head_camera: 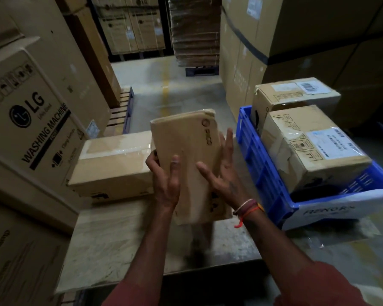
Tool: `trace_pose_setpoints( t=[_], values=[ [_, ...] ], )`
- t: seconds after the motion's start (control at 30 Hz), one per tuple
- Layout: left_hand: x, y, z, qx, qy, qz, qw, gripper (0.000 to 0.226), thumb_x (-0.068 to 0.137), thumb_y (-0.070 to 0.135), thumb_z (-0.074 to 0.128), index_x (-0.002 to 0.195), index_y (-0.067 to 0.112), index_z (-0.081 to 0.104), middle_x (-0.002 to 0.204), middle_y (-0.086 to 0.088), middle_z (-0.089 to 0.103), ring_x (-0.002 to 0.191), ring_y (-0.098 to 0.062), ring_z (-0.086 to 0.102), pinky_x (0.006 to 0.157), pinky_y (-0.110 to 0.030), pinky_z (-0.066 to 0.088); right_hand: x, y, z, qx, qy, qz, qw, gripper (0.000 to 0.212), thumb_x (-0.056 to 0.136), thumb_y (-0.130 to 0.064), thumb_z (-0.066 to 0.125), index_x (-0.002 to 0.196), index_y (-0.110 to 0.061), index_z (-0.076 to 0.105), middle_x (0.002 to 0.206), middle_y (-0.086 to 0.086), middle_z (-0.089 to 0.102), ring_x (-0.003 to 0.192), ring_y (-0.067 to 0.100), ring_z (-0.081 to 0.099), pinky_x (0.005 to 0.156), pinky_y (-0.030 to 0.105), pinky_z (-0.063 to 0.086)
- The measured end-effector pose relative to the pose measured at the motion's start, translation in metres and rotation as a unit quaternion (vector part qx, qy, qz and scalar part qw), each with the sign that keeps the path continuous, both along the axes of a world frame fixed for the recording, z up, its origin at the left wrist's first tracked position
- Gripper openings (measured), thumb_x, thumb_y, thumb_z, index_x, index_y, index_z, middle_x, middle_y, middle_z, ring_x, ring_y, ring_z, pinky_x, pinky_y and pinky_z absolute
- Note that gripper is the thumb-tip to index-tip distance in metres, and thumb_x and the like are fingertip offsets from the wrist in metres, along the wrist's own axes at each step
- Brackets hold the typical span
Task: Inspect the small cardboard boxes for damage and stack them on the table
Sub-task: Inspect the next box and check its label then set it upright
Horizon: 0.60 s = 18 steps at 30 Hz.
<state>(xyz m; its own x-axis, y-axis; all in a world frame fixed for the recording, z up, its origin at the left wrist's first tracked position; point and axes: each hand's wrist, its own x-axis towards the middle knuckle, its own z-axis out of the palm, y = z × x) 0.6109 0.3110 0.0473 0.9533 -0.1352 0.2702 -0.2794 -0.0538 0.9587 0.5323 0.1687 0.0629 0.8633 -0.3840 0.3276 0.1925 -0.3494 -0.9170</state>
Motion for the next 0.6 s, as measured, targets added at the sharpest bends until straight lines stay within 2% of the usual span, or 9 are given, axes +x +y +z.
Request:
trace_pose_setpoints(
  t=[0.1,0.13,0.17,0.23,0.3,0.4,0.5,0.57,0.6],
  values=[
    [-0.006,0.003,-0.021,-0.079,0.093,0.023,0.992,0.055,0.093,0.059,0.045,0.123,0.013,0.045,0.117,0.004,0.055,0.104,0.011,0.055,0.096,-0.019,0.041,-0.026,0.002,-0.017,0.113,0.003,-0.035,0.993,0.098,0.084,-0.069,0.065,0.161,-0.043,0.01,0.155,-0.009,0.039,0.138,0.004,0.048,0.103,0.028,0.052],
    [-0.008,0.007,-0.034,-0.114,0.141,0.023,0.983,0.06,0.093,0.063,0.046,0.127,0.013,0.049,0.123,0.002,0.058,0.113,0.009,0.055,0.105,-0.024,0.04,-0.035,0.003,-0.025,0.12,0.015,-0.038,0.992,0.095,0.082,-0.076,0.062,0.16,-0.041,0.02,0.153,-0.008,0.04,0.136,0.002,0.049,0.099,0.026,0.054],
    [-0.008,0.012,-0.049,-0.149,0.2,0.021,0.968,0.074,0.091,0.07,0.051,0.136,0.011,0.05,0.133,-0.007,0.06,0.127,-0.005,0.054,0.114,-0.037,0.038,-0.044,0.005,-0.034,0.12,0.021,-0.04,0.992,0.093,0.081,-0.08,0.059,0.158,-0.04,0.027,0.153,-0.007,0.04,0.136,0.001,0.049,0.098,0.024,0.055],
    [-0.006,0.021,-0.086,-0.195,0.269,-0.002,0.943,0.092,0.085,0.077,0.057,0.146,0.008,0.047,0.142,-0.024,0.055,0.134,-0.031,0.051,0.116,-0.058,0.035,-0.056,0.008,-0.05,0.132,0.023,-0.041,0.99,0.086,0.083,-0.08,0.058,0.153,-0.036,0.033,0.152,-0.004,0.043,0.135,0.003,0.05,0.097,0.022,0.054],
    [-0.009,0.027,-0.117,-0.178,0.281,-0.005,0.943,0.089,0.083,0.081,0.056,0.146,0.018,0.051,0.146,-0.017,0.055,0.136,-0.032,0.051,0.116,-0.059,0.034,-0.066,0.01,-0.06,0.152,0.021,-0.038,0.987,0.078,0.086,-0.078,0.056,0.145,-0.03,0.038,0.144,0.0,0.052,0.127,0.006,0.057,0.093,0.021,0.054],
    [-0.033,0.035,-0.088,-0.163,0.308,0.001,0.937,0.093,0.077,0.084,0.059,0.14,0.016,0.057,0.135,-0.014,0.064,0.127,-0.031,0.059,0.11,-0.052,0.044,-0.074,0.009,-0.056,0.128,0.037,-0.046,0.99,0.062,0.089,-0.08,0.047,0.131,-0.034,0.044,0.125,-0.016,0.059,0.117,0.0,0.059,0.09,0.017,0.051],
    [-0.039,0.041,-0.049,-0.108,0.254,-0.022,0.961,0.053,0.091,0.059,0.062,0.124,0.018,0.058,0.111,-0.002,0.068,0.1,-0.018,0.065,0.084,-0.032,0.052,-0.066,-0.003,-0.037,0.067,0.05,-0.067,0.994,0.057,0.098,-0.064,0.037,0.143,-0.03,0.043,0.139,-0.014,0.054,0.128,-0.003,0.052,0.101,0.022,0.047],
    [-0.019,0.047,-0.025,-0.077,0.151,-0.007,0.986,0.045,0.094,0.043,0.057,0.127,0.013,0.051,0.11,-0.003,0.059,0.096,-0.008,0.058,0.081,-0.025,0.049,-0.045,-0.013,-0.013,-0.017,0.053,-0.063,0.996,0.063,0.1,-0.062,0.032,0.156,-0.031,0.033,0.157,-0.016,0.037,0.144,-0.004,0.035,0.114,0.021,0.035],
    [-0.003,0.046,-0.011,-0.06,0.109,-0.002,0.992,0.047,0.094,0.039,0.054,0.133,0.012,0.049,0.118,-0.005,0.057,0.102,-0.006,0.056,0.087,-0.023,0.049,-0.031,-0.016,-0.002,-0.083,0.067,-0.05,0.993,0.066,0.101,-0.063,0.03,0.159,-0.033,0.026,0.162,-0.017,0.028,0.149,-0.004,0.025,0.121,0.025,0.026]
  ],
)
